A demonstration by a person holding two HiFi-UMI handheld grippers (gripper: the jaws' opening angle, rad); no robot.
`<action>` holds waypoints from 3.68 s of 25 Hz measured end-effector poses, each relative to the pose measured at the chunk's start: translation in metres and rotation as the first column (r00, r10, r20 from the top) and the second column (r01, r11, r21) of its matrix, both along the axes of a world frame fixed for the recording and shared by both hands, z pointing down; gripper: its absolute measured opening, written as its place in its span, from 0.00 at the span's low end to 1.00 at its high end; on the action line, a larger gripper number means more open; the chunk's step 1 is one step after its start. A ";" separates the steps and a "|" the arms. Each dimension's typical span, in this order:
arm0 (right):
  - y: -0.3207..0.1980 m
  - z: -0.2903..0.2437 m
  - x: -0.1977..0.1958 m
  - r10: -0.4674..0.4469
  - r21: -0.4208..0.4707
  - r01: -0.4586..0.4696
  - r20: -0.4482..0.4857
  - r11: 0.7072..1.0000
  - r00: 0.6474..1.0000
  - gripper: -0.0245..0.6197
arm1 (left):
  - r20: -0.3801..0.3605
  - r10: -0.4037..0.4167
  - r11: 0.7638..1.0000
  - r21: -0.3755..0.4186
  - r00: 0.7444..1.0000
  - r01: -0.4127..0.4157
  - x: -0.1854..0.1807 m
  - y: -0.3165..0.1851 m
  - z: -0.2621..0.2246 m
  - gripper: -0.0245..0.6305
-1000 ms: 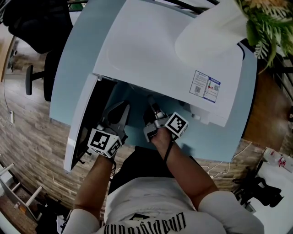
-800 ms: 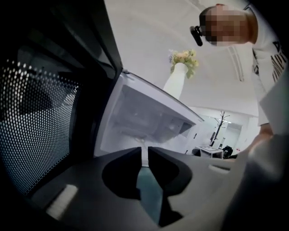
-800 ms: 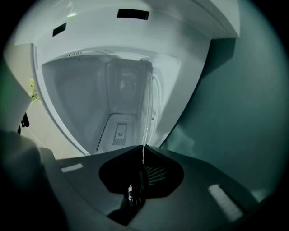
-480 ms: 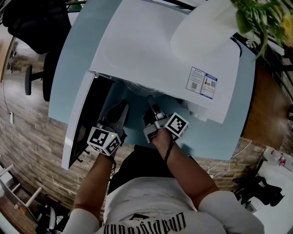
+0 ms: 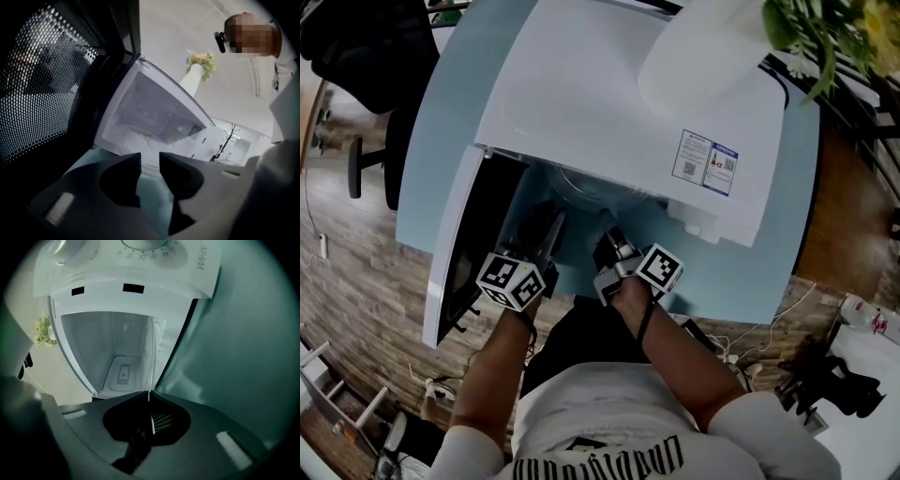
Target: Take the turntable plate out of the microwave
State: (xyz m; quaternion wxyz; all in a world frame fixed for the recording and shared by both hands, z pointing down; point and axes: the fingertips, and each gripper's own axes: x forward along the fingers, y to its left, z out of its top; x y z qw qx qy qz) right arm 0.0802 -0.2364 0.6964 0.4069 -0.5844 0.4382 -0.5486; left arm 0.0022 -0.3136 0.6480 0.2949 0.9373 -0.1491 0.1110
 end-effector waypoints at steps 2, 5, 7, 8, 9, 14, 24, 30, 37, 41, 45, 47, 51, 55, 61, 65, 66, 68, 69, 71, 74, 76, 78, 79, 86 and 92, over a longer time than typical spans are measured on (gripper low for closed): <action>0.004 -0.001 -0.001 -0.008 -0.003 0.008 -0.013 1.000 1.000 0.05 | -0.002 -0.005 1.000 -0.030 1.000 0.005 0.001 0.001 0.005 0.25; 0.008 -0.003 -0.003 -0.011 0.022 0.011 -0.009 1.000 1.000 0.05 | -0.007 -0.025 0.996 -0.080 1.000 0.024 0.000 0.000 0.011 0.28; 0.012 -0.005 -0.005 -0.015 0.024 0.015 -0.011 1.000 1.000 0.05 | -0.009 -0.041 0.992 -0.122 0.999 0.040 -0.001 0.000 0.016 0.31; 0.014 -0.005 -0.005 -0.022 0.020 0.023 -0.026 1.000 0.999 0.05 | -0.012 -0.051 0.988 -0.147 0.999 0.049 -0.002 0.000 0.018 0.33; 0.017 -0.006 -0.005 -0.028 0.020 0.029 -0.037 0.999 0.999 0.05 | -0.015 -0.062 0.983 -0.173 0.998 0.058 -0.002 0.000 0.021 0.34; 0.024 -0.009 -0.015 -0.018 0.038 0.017 0.018 0.999 1.000 0.05 | -0.029 -0.133 0.946 -0.301 0.991 0.118 -0.008 0.001 0.035 0.43; 0.041 -0.009 -0.028 -0.019 0.028 0.018 0.045 0.999 0.999 0.05 | -0.108 -0.223 0.858 -0.493 0.969 0.143 -0.008 0.002 0.048 0.51; 0.046 -0.014 -0.028 -0.042 0.033 0.042 0.008 0.999 0.999 0.05 | -0.199 -0.285 0.812 -0.570 0.938 0.126 0.004 -0.009 0.045 0.51; 0.051 -0.012 -0.030 -0.033 0.019 0.032 0.038 0.999 0.999 0.05 | -0.221 -0.301 0.784 -0.611 0.928 0.109 0.015 -0.014 0.046 0.46; 0.051 -0.012 -0.029 -0.041 0.023 0.041 0.016 0.999 0.999 0.05 | -0.212 -0.307 0.781 -0.613 0.928 0.118 0.015 -0.015 0.049 0.26; 0.049 -0.016 -0.028 -0.052 0.029 0.052 -0.007 0.998 0.999 0.05 | -0.244 -0.331 0.756 -0.646 0.911 0.102 0.013 -0.015 0.049 0.22; 0.050 -0.016 -0.029 -0.050 0.022 0.049 0.001 0.999 0.999 0.05 | -0.281 -0.350 0.745 -0.662 0.894 0.083 0.013 -0.015 0.044 0.20; 0.049 -0.021 -0.027 -0.061 0.038 0.062 -0.031 0.997 0.998 0.05 | -0.340 -0.383 0.724 -0.688 0.859 0.050 0.013 -0.016 0.035 0.17; 0.050 -0.023 -0.029 -0.071 0.043 0.073 -0.044 0.996 0.997 0.06 | -0.358 -0.408 0.704 -0.709 0.840 0.040 0.008 -0.013 0.035 0.17; 0.057 -0.030 -0.039 -0.102 0.045 0.105 -0.075 0.993 0.992 0.06 | -0.401 -0.427 0.692 -0.721 0.811 0.008 -0.003 -0.006 0.025 0.17; 0.064 -0.035 -0.044 -0.106 0.041 0.109 -0.077 0.993 0.991 0.06 | -0.418 -0.435 0.690 -0.723 0.797 -0.002 -0.011 0.000 0.019 0.17; 0.065 -0.038 -0.045 -0.107 0.043 0.111 -0.082 0.993 0.991 0.06 | -0.421 -0.439 0.689 -0.725 0.794 -0.004 -0.013 0.002 0.017 0.17; 0.068 -0.044 -0.049 -0.112 0.054 0.118 -0.095 0.992 0.989 0.06 | -0.425 -0.446 0.684 -0.730 0.787 -0.007 -0.017 0.006 0.012 0.17; 0.070 -0.047 -0.051 -0.115 0.061 0.122 -0.104 0.991 0.988 0.06 | -0.428 -0.448 0.683 -0.730 0.785 -0.008 -0.020 0.009 0.010 0.17; 0.075 -0.052 -0.054 -0.120 0.066 0.127 -0.113 0.990 0.986 0.06 | -0.436 -0.446 0.687 -0.726 0.782 -0.013 -0.024 0.013 0.006 0.17; 0.084 -0.056 -0.061 -0.121 0.067 0.129 -0.118 0.989 0.986 0.06 | -0.448 -0.439 0.695 -0.719 0.779 -0.021 -0.030 0.021 -0.002 0.17; 0.091 -0.061 -0.065 -0.121 0.074 0.131 -0.127 0.989 0.985 0.06 | -0.449 -0.446 0.691 -0.723 0.774 -0.022 -0.036 0.028 -0.006 0.17; 0.097 -0.067 -0.070 -0.121 0.083 0.134 -0.138 0.988 0.983 0.06 | -0.453 -0.453 0.688 -0.725 0.767 -0.022 -0.042 0.034 -0.011 0.17; 0.099 -0.069 -0.073 -0.122 0.089 0.135 -0.144 0.987 0.982 0.06 | -0.458 -0.456 0.689 -0.724 0.763 -0.023 -0.044 0.037 -0.014 0.17; 0.126 -0.095 -0.089 -0.115 0.105 0.138 -0.198 0.985 0.973 0.06 | -0.482 -0.457 0.696 -0.717 0.748 -0.037 -0.063 0.062 -0.043 0.17; 0.152 -0.124 -0.101 -0.140 0.110 0.171 -0.245 0.979 0.959 0.06 | -0.497 -0.451 0.701 -0.711 0.741 -0.050 -0.076 0.088 -0.073 0.17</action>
